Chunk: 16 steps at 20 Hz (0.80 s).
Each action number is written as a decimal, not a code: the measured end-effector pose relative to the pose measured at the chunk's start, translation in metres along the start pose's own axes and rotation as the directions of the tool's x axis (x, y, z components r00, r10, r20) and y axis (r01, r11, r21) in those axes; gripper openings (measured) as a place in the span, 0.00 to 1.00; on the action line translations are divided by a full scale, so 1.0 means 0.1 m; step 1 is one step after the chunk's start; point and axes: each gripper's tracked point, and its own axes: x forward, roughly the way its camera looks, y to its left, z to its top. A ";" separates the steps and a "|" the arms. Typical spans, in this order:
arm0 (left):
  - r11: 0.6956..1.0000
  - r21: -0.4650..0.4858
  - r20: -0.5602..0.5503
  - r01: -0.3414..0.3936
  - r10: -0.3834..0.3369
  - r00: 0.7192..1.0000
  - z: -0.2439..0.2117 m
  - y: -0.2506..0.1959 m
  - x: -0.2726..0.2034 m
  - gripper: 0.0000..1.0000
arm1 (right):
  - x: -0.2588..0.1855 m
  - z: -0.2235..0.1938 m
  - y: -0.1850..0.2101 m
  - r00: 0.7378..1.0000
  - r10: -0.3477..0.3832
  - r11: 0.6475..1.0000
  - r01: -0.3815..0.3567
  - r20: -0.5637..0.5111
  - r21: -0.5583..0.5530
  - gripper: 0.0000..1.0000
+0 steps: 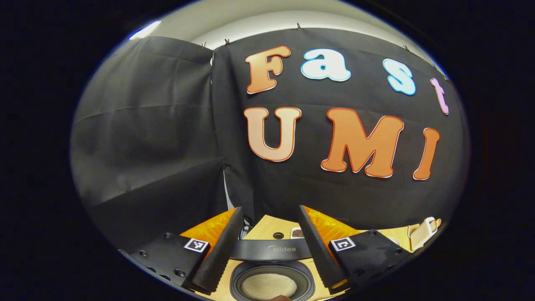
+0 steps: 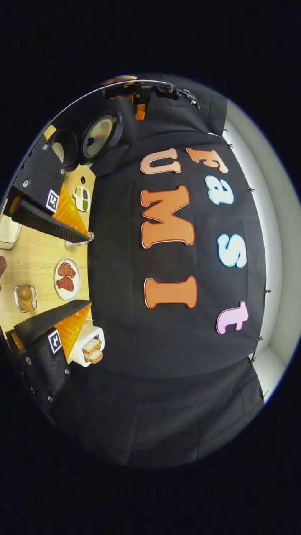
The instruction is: Close the left gripper, press the button to open the rice cooker; take a wooden spoon from the chopstick holder with the right hand, scoop a spoonful of rice and pour it into the rice cooker, then put the wooden spoon back into the chopstick holder.
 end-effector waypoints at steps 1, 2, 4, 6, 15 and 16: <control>1.000 0.010 -0.038 -0.011 0.012 0.999 -0.09 -0.02 0.12 0.87 | 0.00 -0.03 0.01 1.000 0.004 1.000 -0.004 -0.008 -0.007 0.86; 0.999 0.013 -0.077 -0.031 0.032 0.997 -0.20 -0.01 0.24 0.91 | 0.00 -0.05 0.00 1.000 0.001 1.000 -0.001 -0.017 -0.016 0.86; 0.996 -0.009 -0.160 -0.083 0.081 0.984 -0.43 0.08 0.39 0.88 | 0.02 -0.07 0.03 1.000 0.008 1.000 -0.009 -0.030 -0.027 0.86; 0.991 -0.011 -0.190 -0.136 0.132 0.973 -0.52 0.16 0.43 0.89 | 0.07 -0.09 0.08 0.999 0.028 0.999 -0.029 -0.047 -0.033 0.86; 0.985 0.005 -0.452 -0.170 0.154 0.878 -1.28 0.12 0.09 0.96 | 0.23 -0.10 0.50 0.989 0.137 0.988 -0.141 -0.062 -0.059 0.86; 0.986 -0.013 -0.514 -0.165 0.135 0.847 -1.48 0.08 -0.02 0.96 | 0.25 -0.12 0.53 0.987 0.144 0.987 -0.148 -0.068 -0.056 0.86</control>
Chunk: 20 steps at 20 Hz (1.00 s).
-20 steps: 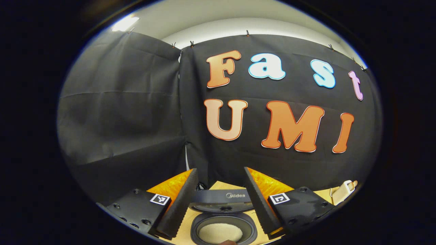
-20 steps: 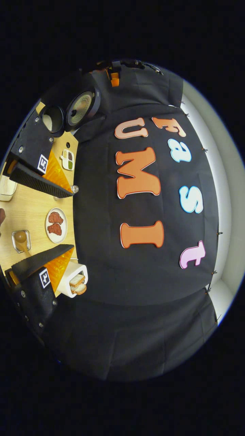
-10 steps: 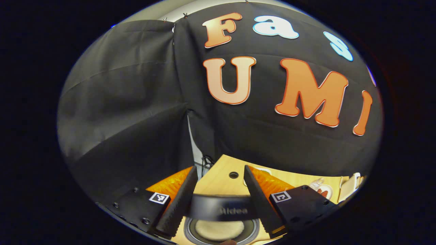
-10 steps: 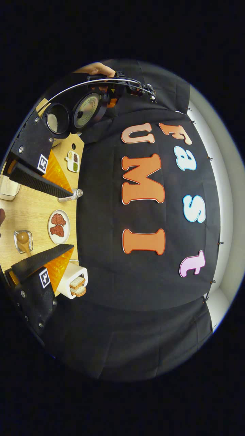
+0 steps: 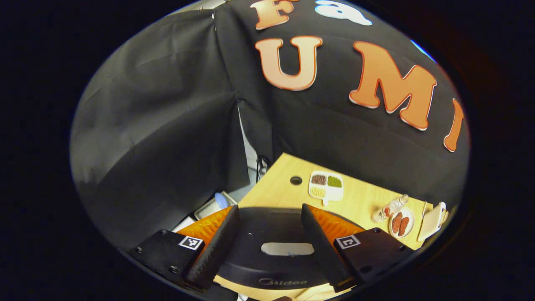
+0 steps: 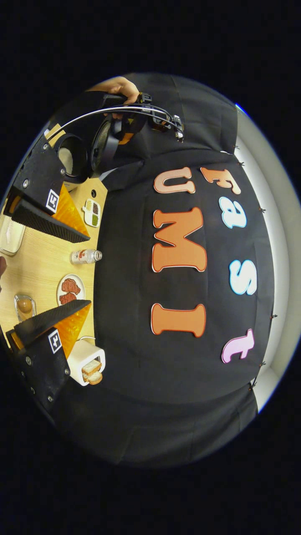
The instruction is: Close the left gripper, press the button to open the rice cooker; take a wooden spoon from the chopstick holder with the right hand, scoop a spoonful of rice and pour it into the rice cooker, then put the wooden spoon back into the chopstick holder.
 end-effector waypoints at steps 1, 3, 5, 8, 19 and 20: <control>1.000 -0.007 -0.037 0.003 -0.003 0.999 -0.19 -0.01 0.02 0.96 | 0.00 -0.03 0.03 1.000 0.013 1.000 -0.013 -0.007 0.007 0.86; 1.000 0.016 -0.054 0.006 -0.005 0.999 -0.44 -0.03 0.03 0.99 | 0.03 -0.09 0.04 0.999 0.025 1.000 -0.025 -0.020 0.018 0.86; 0.998 0.056 -0.087 0.009 -0.004 0.996 -0.70 -0.05 -0.05 0.97 | 0.03 -0.11 0.08 0.999 0.036 0.999 -0.036 -0.025 0.019 0.86; 0.999 0.035 -0.161 0.011 -0.005 0.987 -1.05 -0.07 0.03 0.99 | 0.04 -0.11 0.11 0.999 0.047 0.999 -0.047 -0.023 0.012 0.86; 0.999 0.043 -0.133 -0.014 0.019 0.991 -1.34 -0.13 0.26 0.99 | -0.02 -0.13 0.27 0.996 0.081 0.997 -0.081 -0.026 -0.001 0.86; 0.998 0.063 -0.099 -0.015 0.021 0.995 -1.33 -0.13 0.24 0.98 | -0.02 -0.12 0.32 0.996 0.088 0.996 -0.088 -0.022 -0.005 0.86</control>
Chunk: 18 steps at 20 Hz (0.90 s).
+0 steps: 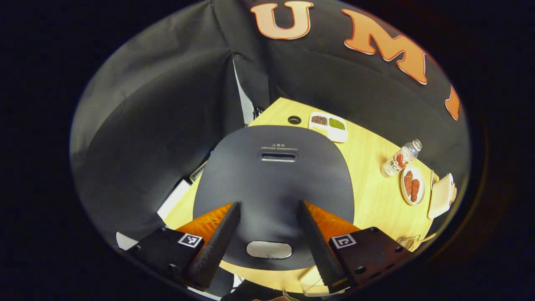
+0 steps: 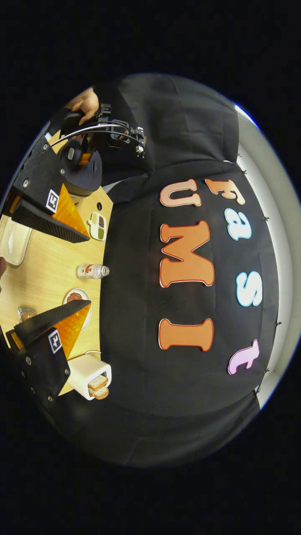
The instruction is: Close the left gripper, press the button to open the rice cooker; take a wooden spoon from the chopstick holder with the right hand, scoop a spoonful of rice and pour it into the rice cooker, then put the wooden spoon back into the chopstick holder.
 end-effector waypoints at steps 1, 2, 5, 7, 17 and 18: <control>1.000 0.025 0.032 0.003 -0.004 0.999 0.03 0.00 -0.01 0.98 | -0.02 0.02 0.04 1.000 0.005 1.000 -0.005 0.005 -0.007 0.86; 0.999 0.030 0.041 0.029 -0.030 0.999 0.00 -0.05 -0.04 0.96 | -0.01 0.05 0.08 1.000 0.007 1.000 -0.007 0.013 -0.014 0.86; 0.993 0.023 0.163 0.118 -0.120 0.979 0.20 -0.18 -0.30 0.96 | 0.02 0.15 0.25 0.999 0.006 0.999 -0.004 0.049 -0.046 0.86; 0.989 0.059 0.290 0.138 -0.149 0.945 0.44 -0.20 -0.59 0.97 | 0.01 0.23 0.33 0.997 0.004 0.998 0.001 0.073 -0.066 0.86; 0.953 0.186 0.728 0.239 -0.297 0.618 0.95 -0.27 -2.16 0.96 | -0.15 0.72 0.53 0.969 -0.022 0.994 0.047 0.246 -0.097 0.86; 0.949 0.201 0.744 0.244 -0.310 0.591 0.98 -0.28 -2.25 0.96 | -0.17 0.75 0.52 0.967 -0.026 0.993 0.054 0.254 -0.103 0.86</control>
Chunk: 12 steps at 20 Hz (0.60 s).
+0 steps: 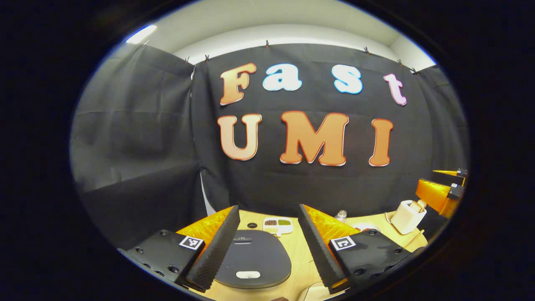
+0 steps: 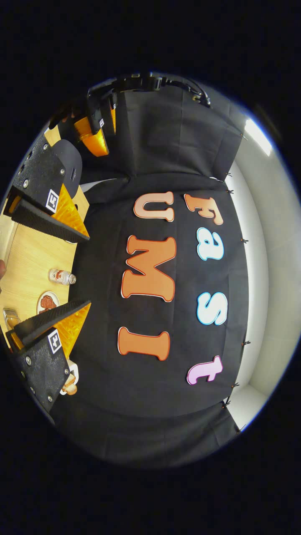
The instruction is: Close the left gripper, press the button to open the rice cooker; take a wooden spoon from the chopstick holder with the right hand, scoop a spoonful of rice and pour it into the rice cooker, then put the wooden spoon back into the chopstick holder.
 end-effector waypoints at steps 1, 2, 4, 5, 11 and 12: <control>1.000 0.005 0.023 0.007 -0.007 1.000 0.05 -0.02 -0.04 0.96 | -0.01 0.05 0.02 1.000 -0.001 1.000 0.001 0.012 0.000 0.86; 1.000 0.004 0.041 0.018 -0.019 0.999 0.09 -0.03 -0.08 0.96 | -0.01 0.08 0.03 1.000 -0.002 1.000 0.002 0.020 0.002 0.86; 0.999 -0.014 0.071 0.043 -0.042 0.997 0.18 -0.08 -0.15 0.96 | -0.02 0.13 0.04 0.999 0.001 1.000 -0.001 0.039 0.008 0.86; 0.998 -0.021 0.090 0.062 -0.060 0.994 0.23 -0.14 -0.18 0.96 | -0.03 0.14 0.03 0.999 0.003 1.000 -0.003 0.046 0.010 0.86; 0.992 -0.014 0.183 0.129 -0.124 0.975 0.43 -0.29 -0.30 0.96 | -0.07 0.21 0.00 0.998 0.001 1.000 -0.003 0.067 0.024 0.86; 0.990 -0.013 0.193 0.141 -0.136 0.972 0.44 -0.34 -0.32 0.96 | -0.06 0.22 -0.02 0.997 -0.003 1.000 0.001 0.074 0.022 0.86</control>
